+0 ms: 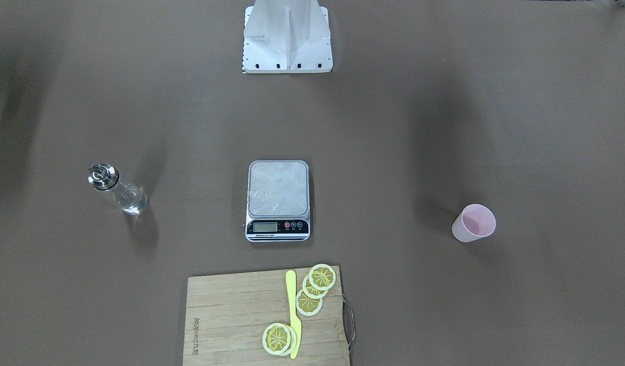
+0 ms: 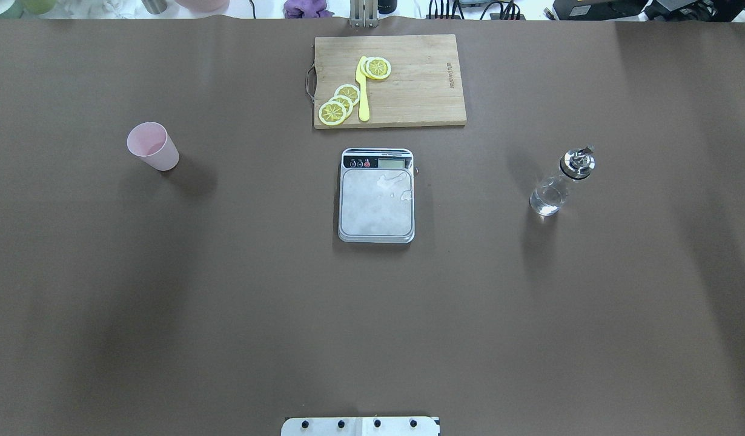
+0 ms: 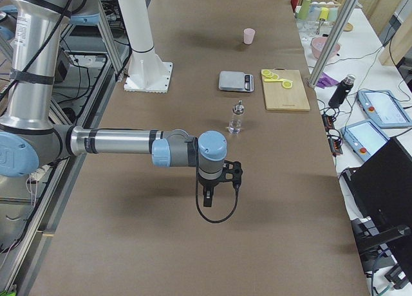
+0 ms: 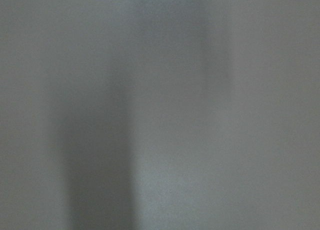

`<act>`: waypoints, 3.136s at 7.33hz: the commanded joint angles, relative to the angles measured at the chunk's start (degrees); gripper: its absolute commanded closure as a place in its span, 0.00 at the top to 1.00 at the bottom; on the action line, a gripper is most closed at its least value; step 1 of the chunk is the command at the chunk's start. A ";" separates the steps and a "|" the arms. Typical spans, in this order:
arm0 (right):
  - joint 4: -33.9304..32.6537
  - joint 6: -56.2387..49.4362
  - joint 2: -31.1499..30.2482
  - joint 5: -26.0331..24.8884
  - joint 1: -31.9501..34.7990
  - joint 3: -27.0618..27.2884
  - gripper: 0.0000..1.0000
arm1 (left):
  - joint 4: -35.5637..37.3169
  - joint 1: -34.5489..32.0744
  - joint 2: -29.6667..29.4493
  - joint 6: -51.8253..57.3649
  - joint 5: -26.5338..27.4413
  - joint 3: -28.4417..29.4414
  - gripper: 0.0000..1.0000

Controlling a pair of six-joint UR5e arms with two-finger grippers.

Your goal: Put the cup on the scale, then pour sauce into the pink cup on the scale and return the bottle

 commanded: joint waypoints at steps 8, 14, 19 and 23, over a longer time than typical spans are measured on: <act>0.53 0.82 0.99 0.22 -0.88 2.13 1.00 | -2.71 0.44 -0.70 -0.09 4.12 0.11 0.99; 0.53 0.91 2.12 -0.04 -0.88 3.62 1.00 | -10.08 0.88 -0.61 -0.70 1.32 2.48 0.99; 0.44 0.91 4.77 -0.21 -0.88 3.10 1.00 | -11.07 0.97 -6.14 -0.88 1.14 2.22 0.99; 0.62 0.91 5.12 -0.30 -0.88 3.36 1.00 | -20.57 13.06 -11.32 -5.41 1.49 4.31 0.99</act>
